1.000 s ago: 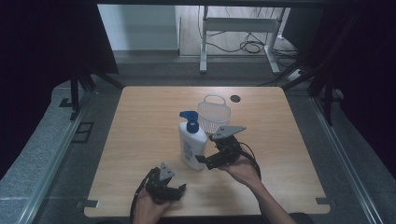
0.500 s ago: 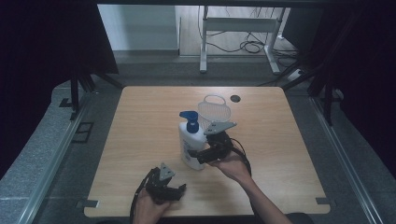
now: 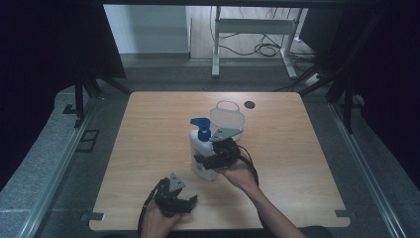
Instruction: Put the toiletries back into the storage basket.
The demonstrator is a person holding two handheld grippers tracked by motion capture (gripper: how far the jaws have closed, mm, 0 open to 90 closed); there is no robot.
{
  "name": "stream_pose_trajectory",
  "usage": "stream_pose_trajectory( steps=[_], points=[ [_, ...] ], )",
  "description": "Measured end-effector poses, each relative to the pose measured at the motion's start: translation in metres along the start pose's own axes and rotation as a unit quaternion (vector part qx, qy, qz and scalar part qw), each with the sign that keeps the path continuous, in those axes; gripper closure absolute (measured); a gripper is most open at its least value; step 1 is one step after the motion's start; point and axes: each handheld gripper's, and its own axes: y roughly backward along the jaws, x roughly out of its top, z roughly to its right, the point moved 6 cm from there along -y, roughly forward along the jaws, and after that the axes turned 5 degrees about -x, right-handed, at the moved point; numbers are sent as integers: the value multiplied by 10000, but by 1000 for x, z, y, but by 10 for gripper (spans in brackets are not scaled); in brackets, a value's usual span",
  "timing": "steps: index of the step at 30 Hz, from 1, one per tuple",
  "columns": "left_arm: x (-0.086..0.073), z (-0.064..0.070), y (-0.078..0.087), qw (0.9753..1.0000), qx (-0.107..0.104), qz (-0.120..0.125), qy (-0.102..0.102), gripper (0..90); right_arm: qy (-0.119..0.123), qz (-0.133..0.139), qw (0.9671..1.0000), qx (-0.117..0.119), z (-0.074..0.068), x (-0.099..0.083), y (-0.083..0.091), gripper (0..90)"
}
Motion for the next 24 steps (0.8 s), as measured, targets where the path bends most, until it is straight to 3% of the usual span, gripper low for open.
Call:
stream_pose_trajectory(
  steps=[5,12,18,24],
  points=[
    [0,0,0,10000,0,0,0,112,65,31,10000,-7,0,2,-1,350],
    [0,0,0,10000,0,1,2,112,144,-63,9998,-115,-1,3,0,365],
    [0,0,0,10000,2,1,2,112,299,-106,9995,-49,4,4,2,368],
    [0,0,0,10000,5,1,1,112,257,-11,9996,122,9,10,11,369]
  ],
)
